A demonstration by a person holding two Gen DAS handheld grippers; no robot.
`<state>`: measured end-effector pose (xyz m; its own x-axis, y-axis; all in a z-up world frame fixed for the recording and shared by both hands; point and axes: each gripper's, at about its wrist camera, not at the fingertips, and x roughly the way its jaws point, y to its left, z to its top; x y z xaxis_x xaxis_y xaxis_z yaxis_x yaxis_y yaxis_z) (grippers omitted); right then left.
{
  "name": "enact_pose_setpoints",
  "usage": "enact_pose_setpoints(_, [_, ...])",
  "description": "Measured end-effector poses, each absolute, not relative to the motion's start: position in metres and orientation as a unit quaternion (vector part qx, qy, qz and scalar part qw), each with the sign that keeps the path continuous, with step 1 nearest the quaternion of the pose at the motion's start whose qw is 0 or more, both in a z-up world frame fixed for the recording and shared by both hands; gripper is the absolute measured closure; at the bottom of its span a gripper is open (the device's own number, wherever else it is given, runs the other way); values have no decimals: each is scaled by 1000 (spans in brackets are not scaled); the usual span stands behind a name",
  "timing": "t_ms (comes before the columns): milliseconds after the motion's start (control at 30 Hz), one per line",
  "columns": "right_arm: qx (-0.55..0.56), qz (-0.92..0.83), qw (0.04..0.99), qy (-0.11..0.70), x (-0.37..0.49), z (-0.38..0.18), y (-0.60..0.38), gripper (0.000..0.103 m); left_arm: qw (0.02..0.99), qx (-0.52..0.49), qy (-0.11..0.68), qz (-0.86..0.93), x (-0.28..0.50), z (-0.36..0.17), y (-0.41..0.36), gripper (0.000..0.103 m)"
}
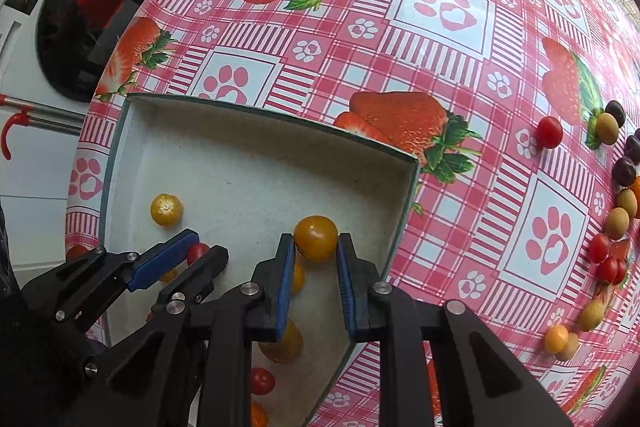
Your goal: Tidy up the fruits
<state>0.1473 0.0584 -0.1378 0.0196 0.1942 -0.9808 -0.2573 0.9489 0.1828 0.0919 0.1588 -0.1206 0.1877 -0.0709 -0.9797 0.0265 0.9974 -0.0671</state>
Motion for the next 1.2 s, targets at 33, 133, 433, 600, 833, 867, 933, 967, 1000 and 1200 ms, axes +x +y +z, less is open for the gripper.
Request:
enact_pose_setpoints(33, [-26, 158, 714, 682, 148, -138, 59, 80, 770, -15, 637, -32, 92, -121, 158, 82])
enact_pose_setpoints(133, [-14, 160, 708, 688, 149, -140, 60, 74, 768, -15, 640, -33, 94, -121, 158, 81])
enact_pose_setpoints(433, [-9, 184, 709, 681, 142, -128, 76, 29, 780, -23, 625, -29, 91, -105, 157, 24])
enact_pose_setpoints(600, [6, 183, 713, 676, 134, -109, 69, 19, 778, -13, 627, -23, 81, -95, 159, 23])
enact_pose_setpoints(833, [-10, 156, 718, 678, 102, -83, 47, 0, 772, 7, 635, -22, 53, -79, 161, 0])
enact_pose_setpoints(867, [-11, 152, 715, 682, 95, -81, 42, 0, 772, 10, 635, -24, 48, -76, 160, 0])
enact_pose_setpoints(933, [-17, 144, 710, 689, 82, -76, 36, 0, 769, 11, 638, -34, 36, -69, 158, 0])
enact_pose_setpoints(967, [-21, 140, 708, 691, 76, -75, 34, 0, 770, 13, 637, -37, 31, -65, 156, 0])
enact_pose_setpoints(1000, [-24, 138, 707, 694, 71, -72, 32, 0, 769, 18, 638, -36, 27, -63, 154, 0])
enact_pose_setpoints(1200, [-24, 134, 701, 700, 43, -52, 23, 0, 774, 28, 632, -34, 9, -42, 148, 0])
